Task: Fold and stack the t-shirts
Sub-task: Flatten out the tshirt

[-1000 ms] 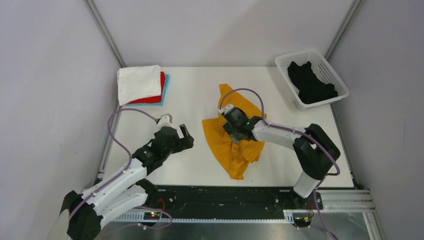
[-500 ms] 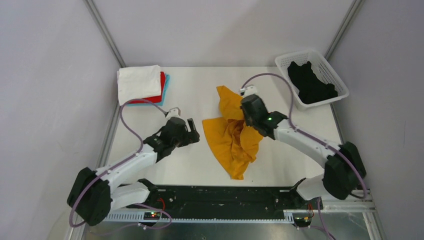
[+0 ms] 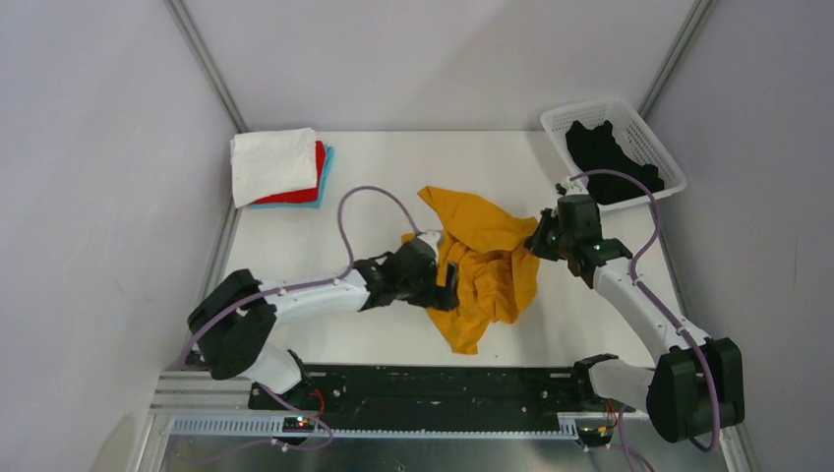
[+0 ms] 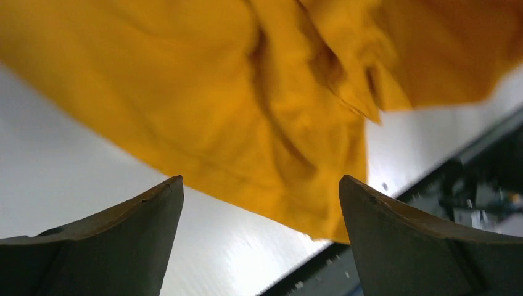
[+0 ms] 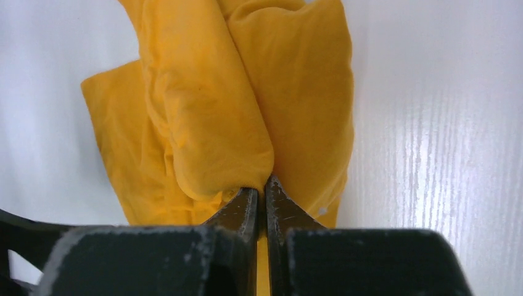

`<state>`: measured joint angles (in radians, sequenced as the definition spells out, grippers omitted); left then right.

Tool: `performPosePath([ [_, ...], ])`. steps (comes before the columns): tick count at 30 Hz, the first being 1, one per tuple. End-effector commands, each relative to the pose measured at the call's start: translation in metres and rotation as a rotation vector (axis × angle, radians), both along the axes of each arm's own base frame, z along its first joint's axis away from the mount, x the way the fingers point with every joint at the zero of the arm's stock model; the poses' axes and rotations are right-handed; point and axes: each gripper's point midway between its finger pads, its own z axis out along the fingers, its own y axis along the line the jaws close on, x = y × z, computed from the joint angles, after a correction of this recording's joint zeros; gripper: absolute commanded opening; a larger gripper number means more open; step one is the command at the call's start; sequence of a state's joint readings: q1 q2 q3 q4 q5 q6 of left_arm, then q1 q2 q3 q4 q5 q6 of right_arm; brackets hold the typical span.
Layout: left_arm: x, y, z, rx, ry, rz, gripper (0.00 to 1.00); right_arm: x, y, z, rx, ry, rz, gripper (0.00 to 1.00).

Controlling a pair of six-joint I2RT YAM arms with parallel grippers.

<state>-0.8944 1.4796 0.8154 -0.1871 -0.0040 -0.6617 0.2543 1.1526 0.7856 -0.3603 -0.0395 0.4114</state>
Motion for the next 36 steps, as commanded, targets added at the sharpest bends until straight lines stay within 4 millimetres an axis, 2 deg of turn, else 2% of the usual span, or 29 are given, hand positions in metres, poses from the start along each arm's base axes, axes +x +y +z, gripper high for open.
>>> performPosePath([
  [1,-0.045,-0.045,0.009,-0.047,0.013,-0.220,1.00,0.002,0.010,0.019,0.079,-0.047,0.024,0.06],
  [3,-0.052,-0.052,0.001,-0.029,0.029,-0.237,0.96,0.003,0.008,0.017,0.075,-0.046,0.014,0.06],
  [6,-0.055,-0.064,-0.007,-0.010,0.055,-0.249,0.83,0.003,0.005,0.014,0.074,-0.036,0.006,0.05],
  [9,-0.055,-0.067,-0.028,0.043,0.092,-0.233,0.71,0.002,0.002,0.015,0.075,-0.038,0.000,0.05],
  [11,-0.052,-0.066,-0.038,0.077,0.097,-0.218,0.59,0.003,-0.001,0.019,0.083,-0.051,-0.012,0.05],
  [12,-0.050,-0.068,-0.039,0.082,0.092,-0.213,0.47,0.004,-0.003,0.023,0.091,-0.062,-0.016,0.05],
  [13,-0.046,-0.068,-0.040,0.090,0.079,-0.206,0.40,0.004,-0.005,0.025,0.098,-0.068,-0.025,0.05],
  [14,-0.043,-0.071,-0.037,0.087,0.067,-0.203,0.20,0.004,-0.006,0.030,0.108,-0.081,-0.024,0.05],
  [16,-0.032,-0.068,-0.032,0.103,0.016,-0.168,0.03,0.003,-0.008,0.038,0.125,-0.103,-0.028,0.04],
  [19,-0.006,-0.040,-0.020,0.163,-0.095,-0.033,0.00,0.001,-0.014,0.053,0.151,-0.147,-0.034,0.04],
  [21,0.012,-0.010,0.004,0.168,-0.175,0.079,0.00,-0.003,-0.015,0.067,0.177,-0.184,-0.017,0.04],
  [22,0.024,0.013,0.025,0.158,-0.243,0.161,0.00,-0.006,-0.012,0.073,0.186,-0.199,0.009,0.04],
  [23,0.029,0.028,0.037,0.166,-0.276,0.193,0.00,-0.009,-0.013,0.085,0.193,-0.240,0.018,0.04],
  [24,0.039,0.051,0.069,0.141,-0.362,0.270,0.00,-0.011,-0.010,0.094,0.204,-0.265,0.044,0.03],
  [25,0.041,0.064,0.084,0.141,-0.401,0.304,0.00,-0.016,-0.008,0.109,0.223,-0.311,0.071,0.02],
  [26,0.045,0.088,0.116,0.122,-0.490,0.376,0.00,-0.018,-0.007,0.125,0.231,-0.352,0.082,0.01],
  [27,0.047,0.100,0.133,0.112,-0.532,0.416,0.00,-0.024,-0.006,0.141,0.243,-0.394,0.100,0.01],
  [28,0.047,0.120,0.167,0.077,-0.608,0.475,0.00,-0.027,-0.007,0.164,0.250,-0.447,0.099,0.00],
  [29,0.043,0.134,0.195,0.024,-0.659,0.515,0.00,-0.034,-0.008,0.181,0.253,-0.498,0.102,0.00],
  [30,0.042,0.150,0.214,0.033,-0.709,0.554,0.00,-0.039,-0.009,0.206,0.254,-0.558,0.105,0.00],
  [31,0.036,0.165,0.242,-0.026,-0.754,0.599,0.00,-0.050,-0.012,0.234,0.248,-0.634,0.099,0.00],
  [32,0.034,0.180,0.255,-0.009,-0.791,0.634,0.00,-0.060,-0.015,0.248,0.242,-0.674,0.093,0.00],
  [33,0.027,0.198,0.278,-0.054,-0.830,0.686,0.00,-0.068,-0.019,0.271,0.231,-0.733,0.085,0.00],
  [34,0.023,0.208,0.288,-0.051,-0.853,0.697,0.00,-0.077,-0.021,0.282,0.226,-0.765,0.082,0.00],
  [35,0.014,0.225,0.307,-0.085,-0.886,0.728,0.00,-0.085,-0.023,0.299,0.220,-0.809,0.080,0.00],
  [36,0.007,0.237,0.319,-0.119,-0.906,0.747,0.00,-0.093,-0.024,0.307,0.216,-0.832,0.078,0.00],
])
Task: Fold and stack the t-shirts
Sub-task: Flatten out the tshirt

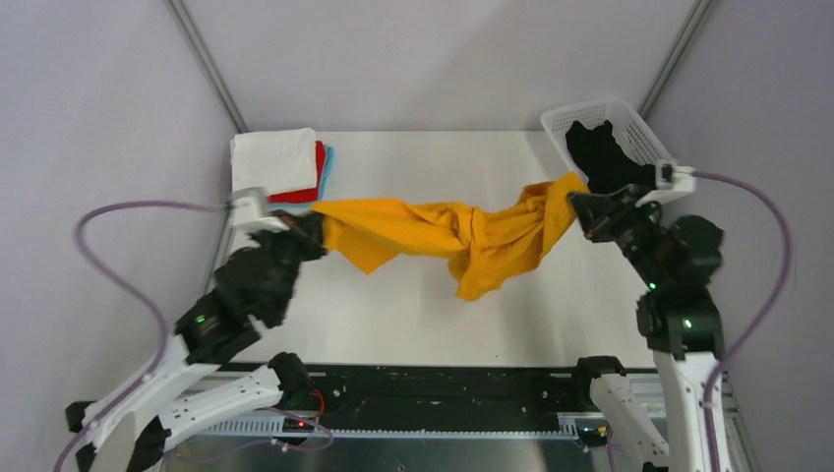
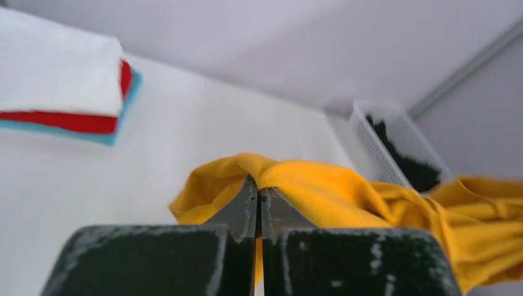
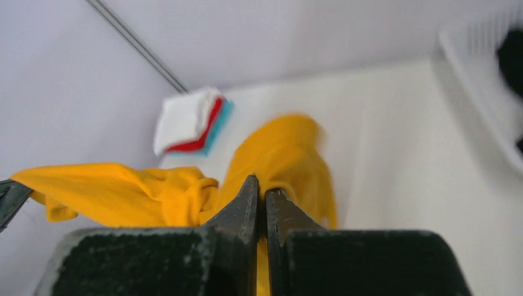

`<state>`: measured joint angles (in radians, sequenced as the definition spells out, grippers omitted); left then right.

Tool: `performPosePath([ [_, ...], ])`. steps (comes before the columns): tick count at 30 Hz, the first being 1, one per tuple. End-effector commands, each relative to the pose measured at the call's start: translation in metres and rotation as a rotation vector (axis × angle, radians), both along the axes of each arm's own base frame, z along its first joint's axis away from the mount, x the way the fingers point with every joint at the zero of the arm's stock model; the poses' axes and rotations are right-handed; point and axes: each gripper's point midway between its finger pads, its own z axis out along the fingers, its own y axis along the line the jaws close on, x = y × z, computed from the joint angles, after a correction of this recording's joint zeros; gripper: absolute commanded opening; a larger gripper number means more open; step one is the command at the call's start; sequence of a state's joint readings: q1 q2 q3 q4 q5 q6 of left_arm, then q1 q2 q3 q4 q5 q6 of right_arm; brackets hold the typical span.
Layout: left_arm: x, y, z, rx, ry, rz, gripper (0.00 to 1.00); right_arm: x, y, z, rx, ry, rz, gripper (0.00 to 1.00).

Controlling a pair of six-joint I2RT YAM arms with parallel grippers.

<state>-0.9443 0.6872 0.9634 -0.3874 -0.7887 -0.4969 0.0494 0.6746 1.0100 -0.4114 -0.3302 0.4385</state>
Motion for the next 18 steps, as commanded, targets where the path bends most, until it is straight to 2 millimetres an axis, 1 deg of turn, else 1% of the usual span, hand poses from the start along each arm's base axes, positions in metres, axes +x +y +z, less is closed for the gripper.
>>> performPosePath([
  [1,-0.019,0.076,0.048,0.020,-0.111,0.200,0.00,-0.045,-0.006,0.088,-0.010,-0.254,-0.019,0.00],
  [3,-0.028,0.091,0.064,-0.008,-0.145,0.214,0.00,-0.049,-0.008,0.097,-0.004,-0.273,-0.029,0.00],
  [4,-0.031,0.097,0.071,-0.020,-0.157,0.224,0.00,-0.048,-0.010,0.099,-0.001,-0.274,-0.040,0.00],
  [6,-0.030,0.106,0.075,-0.002,-0.154,0.279,0.00,-0.041,-0.014,0.101,0.005,-0.272,-0.069,0.00],
  [8,-0.023,0.111,0.074,0.041,-0.136,0.363,0.00,-0.028,-0.017,0.103,0.008,-0.263,-0.087,0.00],
  [9,-0.020,0.111,0.074,0.057,-0.132,0.385,0.00,-0.016,-0.017,0.100,0.008,-0.244,-0.092,0.00],
  [10,-0.009,0.108,0.070,0.091,-0.114,0.417,0.00,-0.011,-0.017,0.101,0.013,-0.239,-0.089,0.00],
  [11,-0.002,0.106,0.068,0.100,-0.105,0.424,0.00,0.004,-0.014,0.098,0.017,-0.218,-0.073,0.00],
  [12,0.014,0.102,0.062,0.114,-0.086,0.430,0.00,0.019,-0.013,0.092,0.025,-0.186,-0.067,0.00],
  [13,0.023,0.103,0.058,0.116,-0.072,0.438,0.00,0.026,-0.010,0.095,0.029,-0.192,-0.048,0.00],
  [14,0.042,0.104,0.052,0.116,-0.044,0.443,0.00,0.042,-0.009,0.091,0.033,-0.167,-0.043,0.00],
  [15,0.060,0.109,0.043,0.134,-0.009,0.456,0.00,0.049,-0.008,0.093,0.036,-0.171,-0.034,0.00],
  [16,0.067,0.113,0.049,0.121,-0.009,0.469,0.00,0.064,-0.012,0.091,0.036,-0.149,-0.046,0.00],
  [17,0.080,0.118,0.043,0.135,0.018,0.485,0.00,0.069,-0.013,0.097,0.032,-0.153,-0.047,0.00],
  [18,0.083,0.121,0.052,0.125,0.006,0.492,0.00,0.079,-0.016,0.092,0.030,-0.133,-0.052,0.00],
])
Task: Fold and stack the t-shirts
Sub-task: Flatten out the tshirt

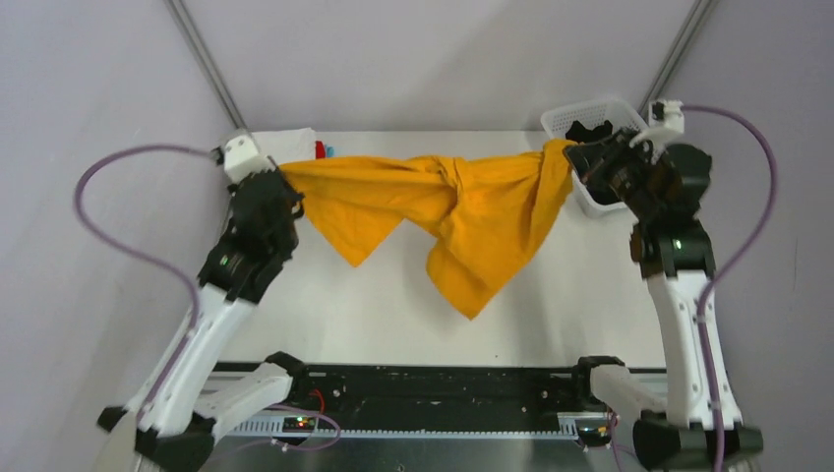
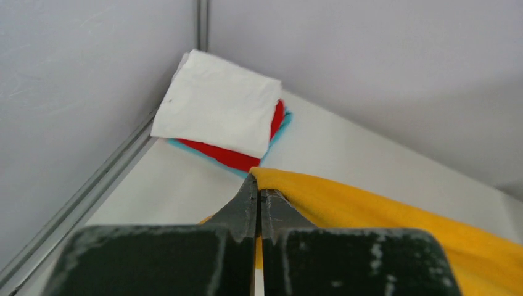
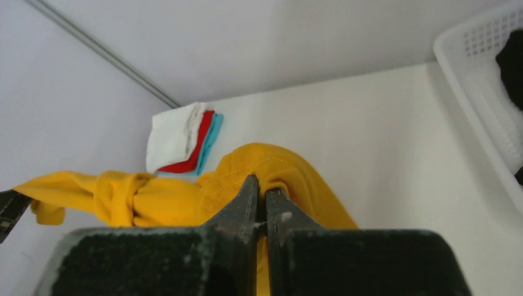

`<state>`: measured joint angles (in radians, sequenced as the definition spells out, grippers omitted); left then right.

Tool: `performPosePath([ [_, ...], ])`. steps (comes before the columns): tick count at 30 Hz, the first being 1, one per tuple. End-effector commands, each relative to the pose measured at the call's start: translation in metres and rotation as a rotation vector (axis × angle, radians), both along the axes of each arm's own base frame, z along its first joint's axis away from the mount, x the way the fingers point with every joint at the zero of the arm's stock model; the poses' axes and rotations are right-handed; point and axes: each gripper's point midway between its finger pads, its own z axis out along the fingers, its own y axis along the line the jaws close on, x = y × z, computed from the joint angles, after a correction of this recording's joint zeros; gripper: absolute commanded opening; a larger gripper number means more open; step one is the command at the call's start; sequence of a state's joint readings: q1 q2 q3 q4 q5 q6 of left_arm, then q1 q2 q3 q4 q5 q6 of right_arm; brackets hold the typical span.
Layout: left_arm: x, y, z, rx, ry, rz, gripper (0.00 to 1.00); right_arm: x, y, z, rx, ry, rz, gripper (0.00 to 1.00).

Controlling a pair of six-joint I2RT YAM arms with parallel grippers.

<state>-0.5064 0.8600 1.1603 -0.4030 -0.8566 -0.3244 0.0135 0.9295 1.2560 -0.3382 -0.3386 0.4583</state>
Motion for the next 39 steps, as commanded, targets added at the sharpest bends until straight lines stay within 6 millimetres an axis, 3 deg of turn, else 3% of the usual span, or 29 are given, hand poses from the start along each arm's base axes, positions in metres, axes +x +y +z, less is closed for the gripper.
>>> performPosePath([
  [1,0.034,0.010,0.014,-0.044,-0.003,0.011,0.00,0.025,-0.009,0.036,0.007,-0.083,-0.015,0.00],
  [3,0.034,0.017,0.027,-0.051,-0.031,0.028,0.00,0.027,-0.011,0.041,0.006,-0.103,-0.012,0.00],
  [7,0.026,0.015,0.024,-0.069,-0.041,-0.019,0.00,0.019,-0.015,0.032,0.005,-0.060,-0.020,0.00],
  [13,-0.013,0.008,0.014,-0.160,-0.106,-0.123,0.00,-0.029,-0.007,0.024,-0.004,-0.035,0.014,0.00],
  [16,-0.040,0.006,0.019,-0.189,-0.161,-0.185,0.00,-0.048,-0.013,0.018,-0.008,-0.023,-0.027,0.00],
  [19,-0.053,0.005,0.017,-0.207,-0.166,-0.211,0.00,-0.064,-0.020,0.023,-0.014,-0.045,-0.078,0.00],
  [23,-0.046,0.003,0.004,-0.198,-0.119,-0.204,0.00,-0.056,-0.034,0.010,-0.006,0.013,-0.161,0.00],
  [25,-0.028,0.000,-0.018,-0.178,-0.036,-0.182,0.02,-0.038,-0.039,-0.013,-0.004,0.107,-0.182,0.00],
  [26,-0.012,-0.005,-0.040,-0.165,0.040,-0.172,0.03,-0.021,-0.039,-0.034,-0.003,0.185,-0.174,0.00],
  [27,-0.003,-0.007,-0.052,-0.160,0.082,-0.162,0.11,-0.013,-0.035,-0.047,-0.001,0.233,-0.149,0.02],
  [28,0.014,-0.012,-0.082,-0.149,0.181,-0.152,0.22,0.005,-0.033,-0.076,0.002,0.322,-0.130,0.06],
  [29,0.030,-0.020,-0.113,-0.139,0.283,-0.159,0.30,0.014,-0.029,-0.092,0.009,0.370,-0.098,0.09],
  [30,0.037,-0.024,-0.130,-0.143,0.336,-0.161,0.40,0.032,-0.028,-0.127,0.010,0.467,-0.084,0.21],
  [31,0.049,-0.031,-0.159,-0.136,0.432,-0.169,0.65,0.039,-0.026,-0.144,0.004,0.510,-0.067,0.33],
  [32,0.054,-0.033,-0.171,-0.136,0.470,-0.163,0.78,0.055,-0.024,-0.170,-0.003,0.577,-0.054,0.67],
  [33,0.061,-0.033,-0.191,-0.124,0.534,-0.147,0.94,0.062,-0.026,-0.181,-0.014,0.600,-0.063,0.82],
  [34,0.065,-0.032,-0.195,-0.121,0.555,-0.134,0.98,0.073,-0.027,-0.199,-0.020,0.643,-0.071,0.95],
  [35,0.069,-0.029,-0.207,-0.111,0.597,-0.110,0.99,0.079,-0.031,-0.206,-0.033,0.656,-0.096,0.97],
  [37,0.074,-0.030,-0.209,-0.110,0.618,-0.104,0.99,0.085,-0.040,-0.216,-0.060,0.679,-0.156,0.99],
  [39,0.074,-0.033,-0.207,-0.119,0.616,-0.115,1.00,0.083,-0.049,-0.214,-0.102,0.668,-0.227,0.99],
])
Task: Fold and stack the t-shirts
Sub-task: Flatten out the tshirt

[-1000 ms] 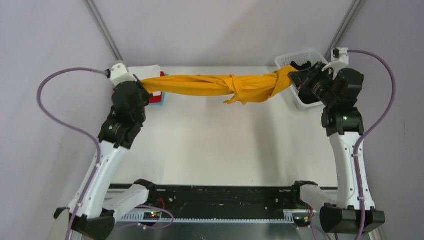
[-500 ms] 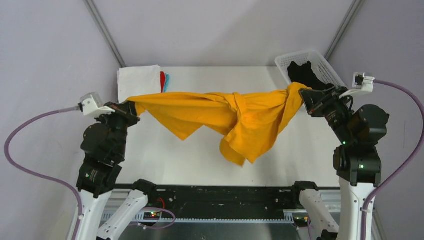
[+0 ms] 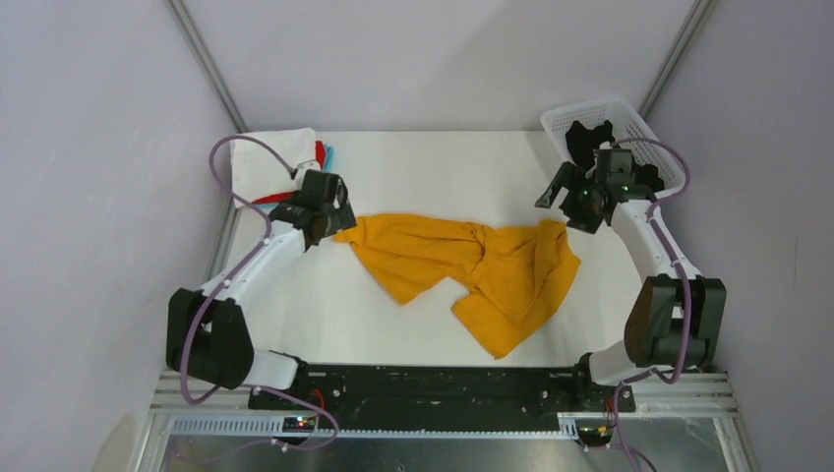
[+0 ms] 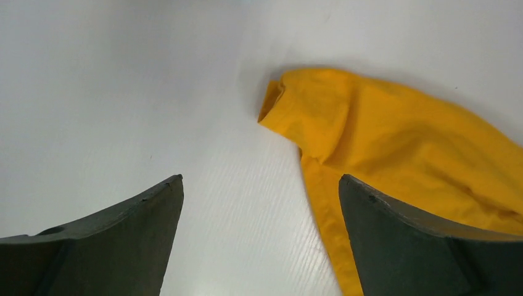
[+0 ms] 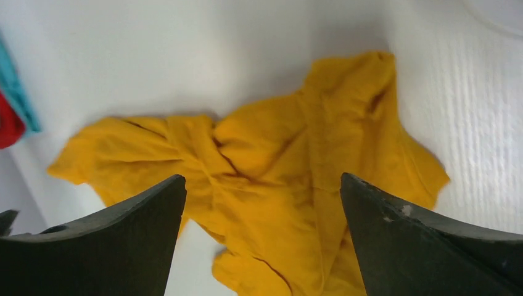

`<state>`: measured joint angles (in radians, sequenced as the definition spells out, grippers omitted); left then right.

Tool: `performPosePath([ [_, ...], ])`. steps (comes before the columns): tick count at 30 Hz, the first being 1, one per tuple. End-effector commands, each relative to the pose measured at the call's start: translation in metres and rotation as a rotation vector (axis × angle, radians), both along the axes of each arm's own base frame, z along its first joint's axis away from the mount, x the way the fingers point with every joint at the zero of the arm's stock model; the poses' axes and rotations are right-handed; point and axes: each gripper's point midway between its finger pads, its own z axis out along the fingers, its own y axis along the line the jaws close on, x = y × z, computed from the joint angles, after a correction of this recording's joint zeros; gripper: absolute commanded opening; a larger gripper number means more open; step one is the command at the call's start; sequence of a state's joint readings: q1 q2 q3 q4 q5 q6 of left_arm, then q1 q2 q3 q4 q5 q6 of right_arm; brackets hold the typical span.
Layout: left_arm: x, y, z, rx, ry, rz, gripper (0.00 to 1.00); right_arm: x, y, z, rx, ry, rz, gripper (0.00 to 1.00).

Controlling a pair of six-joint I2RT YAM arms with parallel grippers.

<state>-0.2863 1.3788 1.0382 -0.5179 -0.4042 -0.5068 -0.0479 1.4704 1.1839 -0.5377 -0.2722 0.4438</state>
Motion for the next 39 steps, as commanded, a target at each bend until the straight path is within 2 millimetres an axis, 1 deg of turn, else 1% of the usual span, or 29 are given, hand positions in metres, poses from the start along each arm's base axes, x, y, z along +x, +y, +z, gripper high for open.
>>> performPosePath([
  [1,0.007,0.001,0.037,-0.046,-0.095,0.028,1.00,0.004,-0.023,0.043,-0.158,-0.129,-0.100,0.99],
  [3,0.000,0.000,0.042,-0.068,-0.111,0.021,1.00,-0.006,-0.025,0.050,-0.212,-0.141,-0.123,0.99],
  [4,-0.006,-0.001,0.036,-0.082,-0.102,0.023,1.00,-0.014,-0.017,0.057,-0.228,-0.164,-0.103,0.99],
  [5,-0.011,-0.005,0.041,-0.113,-0.116,0.009,1.00,-0.019,-0.017,0.057,-0.262,-0.168,-0.113,0.99],
  [6,-0.019,-0.007,0.032,-0.134,-0.099,0.006,1.00,-0.030,-0.002,0.060,-0.270,-0.189,-0.075,0.99],
  [7,-0.025,-0.013,0.035,-0.171,-0.110,-0.015,1.00,-0.040,0.001,0.049,-0.301,-0.167,-0.071,0.99],
  [8,-0.035,-0.019,0.023,-0.184,-0.087,-0.028,1.00,-0.053,0.020,0.051,-0.299,-0.187,-0.019,0.99],
  [9,-0.043,-0.029,0.026,-0.194,-0.097,-0.067,1.00,-0.068,0.038,0.036,-0.300,-0.163,0.027,0.99],
  [10,-0.052,-0.033,0.013,-0.186,-0.071,-0.085,1.00,-0.080,0.045,0.033,-0.293,-0.163,0.051,0.99],
  [11,-0.061,-0.047,0.013,-0.185,-0.074,-0.137,1.00,-0.097,0.062,0.014,-0.285,-0.126,0.101,0.99],
  [12,-0.070,-0.052,0.003,-0.184,-0.051,-0.156,1.00,-0.108,0.067,0.009,-0.279,-0.115,0.122,0.99],
  [13,-0.079,-0.068,0.000,-0.189,-0.042,-0.214,1.00,-0.125,0.081,-0.008,-0.272,-0.077,0.169,0.99],
  [14,-0.088,-0.073,-0.011,-0.188,-0.017,-0.230,1.00,-0.138,0.089,-0.016,-0.271,-0.053,0.209,0.99],
  [15,-0.097,-0.086,-0.015,-0.188,-0.002,-0.277,1.00,-0.154,0.099,-0.030,-0.269,-0.016,0.251,0.99],
  [16,-0.105,-0.089,-0.026,-0.188,0.026,-0.289,1.00,-0.164,0.105,-0.037,-0.273,0.005,0.287,0.99],
  [19,-0.131,-0.103,-0.054,-0.183,0.097,-0.336,1.00,-0.214,0.134,-0.071,-0.294,0.085,0.482,0.98],
  [21,-0.143,-0.114,-0.065,-0.173,0.126,-0.379,1.00,-0.240,0.141,-0.092,-0.308,0.164,0.544,0.97],
  [22,-0.146,-0.118,-0.071,-0.157,0.145,-0.394,1.00,-0.248,0.142,-0.098,-0.304,0.198,0.552,0.95],
  [23,-0.151,-0.129,-0.072,-0.153,0.147,-0.438,1.00,-0.257,0.141,-0.110,-0.326,0.238,0.567,0.93],
  [24,-0.154,-0.134,-0.079,-0.140,0.173,-0.456,1.00,-0.262,0.139,-0.117,-0.328,0.264,0.561,0.92],
  [25,-0.156,-0.144,-0.078,-0.142,0.174,-0.489,1.00,-0.262,0.142,-0.122,-0.326,0.273,0.559,0.88],
  [26,-0.160,-0.151,-0.087,-0.135,0.212,-0.514,0.99,-0.268,0.142,-0.129,-0.314,0.295,0.566,0.86],
  [27,-0.160,-0.160,-0.086,-0.142,0.216,-0.544,0.96,-0.267,0.149,-0.131,-0.293,0.292,0.574,0.82],
  [28,-0.163,-0.163,-0.096,-0.122,0.250,-0.553,0.94,-0.273,0.152,-0.135,-0.275,0.316,0.592,0.81],
  [29,-0.162,-0.169,-0.097,-0.127,0.256,-0.569,0.90,-0.274,0.156,-0.136,-0.260,0.313,0.600,0.79],
  [30,-0.163,-0.169,-0.106,-0.108,0.286,-0.571,0.87,-0.278,0.157,-0.139,-0.260,0.326,0.611,0.78],
  [31,-0.160,-0.173,-0.108,-0.105,0.288,-0.580,0.81,-0.279,0.158,-0.140,-0.260,0.328,0.614,0.77],
  [35,-0.158,-0.177,-0.130,-0.056,0.355,-0.592,0.70,-0.284,0.151,-0.152,-0.295,0.356,0.604,0.76],
  [39,-0.154,-0.183,-0.138,-0.045,0.373,-0.582,0.61,-0.282,0.147,-0.158,-0.323,0.367,0.587,0.75],
])
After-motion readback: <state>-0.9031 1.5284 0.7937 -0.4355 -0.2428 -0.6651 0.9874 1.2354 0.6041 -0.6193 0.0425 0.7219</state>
